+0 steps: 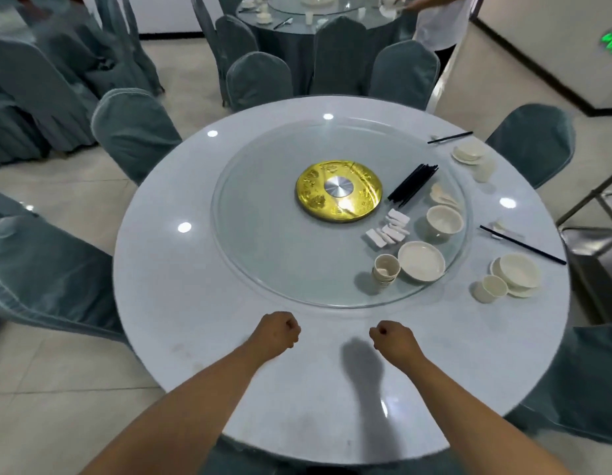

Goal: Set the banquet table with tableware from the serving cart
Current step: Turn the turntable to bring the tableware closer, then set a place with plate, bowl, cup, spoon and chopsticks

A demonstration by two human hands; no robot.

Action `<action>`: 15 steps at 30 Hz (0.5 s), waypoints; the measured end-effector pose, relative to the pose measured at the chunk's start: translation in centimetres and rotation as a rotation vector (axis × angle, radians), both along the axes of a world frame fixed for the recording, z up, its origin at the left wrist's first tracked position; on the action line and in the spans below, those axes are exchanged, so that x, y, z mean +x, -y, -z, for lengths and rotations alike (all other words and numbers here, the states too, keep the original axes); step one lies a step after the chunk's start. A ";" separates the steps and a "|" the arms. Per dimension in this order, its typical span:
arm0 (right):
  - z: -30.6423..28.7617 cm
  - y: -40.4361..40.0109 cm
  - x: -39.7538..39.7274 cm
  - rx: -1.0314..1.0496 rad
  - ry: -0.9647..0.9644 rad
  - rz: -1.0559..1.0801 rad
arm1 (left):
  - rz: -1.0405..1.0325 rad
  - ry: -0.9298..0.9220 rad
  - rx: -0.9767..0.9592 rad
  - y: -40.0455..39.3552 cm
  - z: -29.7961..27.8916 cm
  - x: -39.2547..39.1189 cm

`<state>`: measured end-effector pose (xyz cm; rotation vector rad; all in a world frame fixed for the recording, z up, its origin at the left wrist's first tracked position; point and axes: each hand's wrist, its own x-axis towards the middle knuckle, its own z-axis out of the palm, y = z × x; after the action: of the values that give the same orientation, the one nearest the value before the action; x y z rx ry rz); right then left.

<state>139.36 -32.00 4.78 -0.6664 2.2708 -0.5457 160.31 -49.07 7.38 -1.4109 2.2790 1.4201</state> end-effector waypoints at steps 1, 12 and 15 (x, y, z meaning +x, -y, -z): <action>0.2 0.9 -2.1 0.003 0.008 0.025 | -0.028 -0.013 0.032 1.2 0.3 -2.2; 1.8 3.0 -6.1 0.066 0.095 0.039 | 0.284 0.147 -0.135 5.3 3.8 -9.2; 2.4 3.8 -7.2 0.083 0.065 0.062 | 0.380 0.155 -0.143 6.4 4.6 -10.7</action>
<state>132.13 -35.84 2.36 -0.5316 2.2463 -0.4925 149.64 -55.44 2.75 -1.0027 2.4182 1.0177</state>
